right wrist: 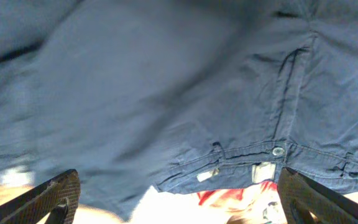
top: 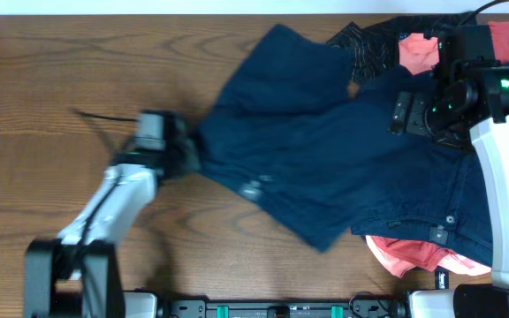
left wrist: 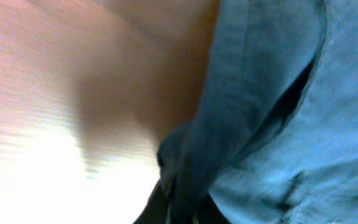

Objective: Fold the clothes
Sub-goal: 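Grasp the jeans with the left gripper and drag them to the left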

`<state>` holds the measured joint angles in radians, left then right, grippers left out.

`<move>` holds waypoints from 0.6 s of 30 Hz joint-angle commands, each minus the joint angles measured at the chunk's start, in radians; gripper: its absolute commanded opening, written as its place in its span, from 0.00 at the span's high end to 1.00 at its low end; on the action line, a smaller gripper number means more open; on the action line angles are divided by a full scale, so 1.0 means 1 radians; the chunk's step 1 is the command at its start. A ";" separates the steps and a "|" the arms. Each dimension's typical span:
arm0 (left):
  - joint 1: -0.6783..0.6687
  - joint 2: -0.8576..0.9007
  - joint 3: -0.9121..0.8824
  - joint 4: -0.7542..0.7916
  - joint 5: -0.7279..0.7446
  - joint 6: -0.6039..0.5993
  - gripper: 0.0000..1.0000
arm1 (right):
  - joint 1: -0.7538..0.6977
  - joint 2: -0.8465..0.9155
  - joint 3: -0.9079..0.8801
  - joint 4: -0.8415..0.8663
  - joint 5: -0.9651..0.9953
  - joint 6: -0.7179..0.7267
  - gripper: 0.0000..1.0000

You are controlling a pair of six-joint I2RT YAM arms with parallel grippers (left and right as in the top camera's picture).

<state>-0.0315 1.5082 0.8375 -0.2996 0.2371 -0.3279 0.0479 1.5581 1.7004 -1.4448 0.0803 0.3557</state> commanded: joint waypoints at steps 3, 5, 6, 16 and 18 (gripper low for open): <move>0.280 -0.111 0.173 -0.006 -0.098 -0.017 0.94 | -0.015 -0.019 0.006 0.011 0.021 0.010 0.01; 0.341 -0.106 0.200 0.003 -0.030 -0.025 0.85 | -0.015 -0.019 0.006 0.017 0.021 0.010 0.01; 0.356 -0.103 0.201 0.005 0.011 -0.025 0.56 | -0.015 -0.019 0.006 0.019 0.021 0.010 0.01; 0.297 -0.026 0.200 -0.508 0.117 -0.035 0.02 | -0.015 -0.017 0.005 0.023 0.021 -0.006 0.01; 0.277 0.002 0.195 -0.594 0.105 -0.039 0.02 | -0.015 -0.017 0.005 0.024 0.021 -0.005 0.01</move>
<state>0.2695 1.4796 1.0363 -0.8379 0.3275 -0.3511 0.0406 1.5581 1.7004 -1.4212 0.0868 0.3553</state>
